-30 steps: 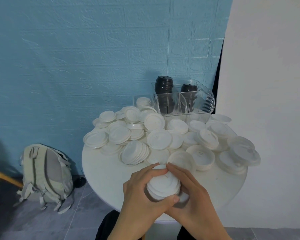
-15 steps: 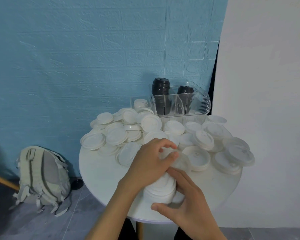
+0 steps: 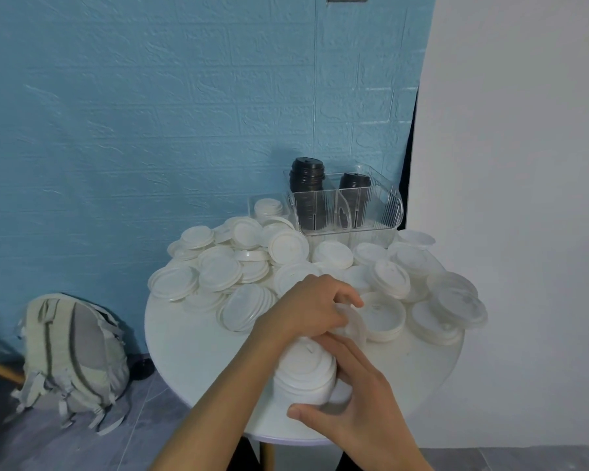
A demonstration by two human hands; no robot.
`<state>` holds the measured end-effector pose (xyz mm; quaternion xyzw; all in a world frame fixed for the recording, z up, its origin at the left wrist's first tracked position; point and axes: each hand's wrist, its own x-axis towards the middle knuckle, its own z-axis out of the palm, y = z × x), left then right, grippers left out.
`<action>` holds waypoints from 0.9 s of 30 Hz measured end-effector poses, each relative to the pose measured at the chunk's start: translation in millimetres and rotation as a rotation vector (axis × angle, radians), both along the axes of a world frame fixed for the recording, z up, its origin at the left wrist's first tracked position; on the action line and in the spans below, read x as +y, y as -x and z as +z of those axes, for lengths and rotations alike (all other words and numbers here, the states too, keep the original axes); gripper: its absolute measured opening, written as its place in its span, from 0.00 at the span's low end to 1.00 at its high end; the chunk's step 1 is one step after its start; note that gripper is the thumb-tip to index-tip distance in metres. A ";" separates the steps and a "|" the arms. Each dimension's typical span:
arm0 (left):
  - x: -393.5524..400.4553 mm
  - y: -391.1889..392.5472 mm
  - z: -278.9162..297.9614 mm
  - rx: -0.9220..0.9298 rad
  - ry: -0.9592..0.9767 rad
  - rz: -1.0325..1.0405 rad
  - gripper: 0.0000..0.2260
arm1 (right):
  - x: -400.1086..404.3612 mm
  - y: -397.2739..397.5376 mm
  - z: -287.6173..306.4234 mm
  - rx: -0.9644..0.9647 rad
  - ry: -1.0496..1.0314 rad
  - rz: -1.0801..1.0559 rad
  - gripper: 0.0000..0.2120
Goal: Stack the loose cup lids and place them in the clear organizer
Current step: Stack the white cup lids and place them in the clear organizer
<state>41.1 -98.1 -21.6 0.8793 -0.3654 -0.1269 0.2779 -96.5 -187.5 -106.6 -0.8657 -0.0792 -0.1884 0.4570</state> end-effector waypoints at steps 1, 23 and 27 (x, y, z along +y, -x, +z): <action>1.1 0.5 0.6 -0.022 0.021 0.009 0.17 | 0.1 -0.1 0.0 -0.002 0.000 0.000 0.42; 102.4 97.4 -55.9 -0.373 0.602 0.182 0.15 | 8.1 1.6 -1.4 0.067 -0.167 -0.016 0.40; 94.8 99.6 -61.1 -0.402 0.637 0.191 0.12 | 9.3 2.6 -3.0 0.047 -0.175 -0.019 0.45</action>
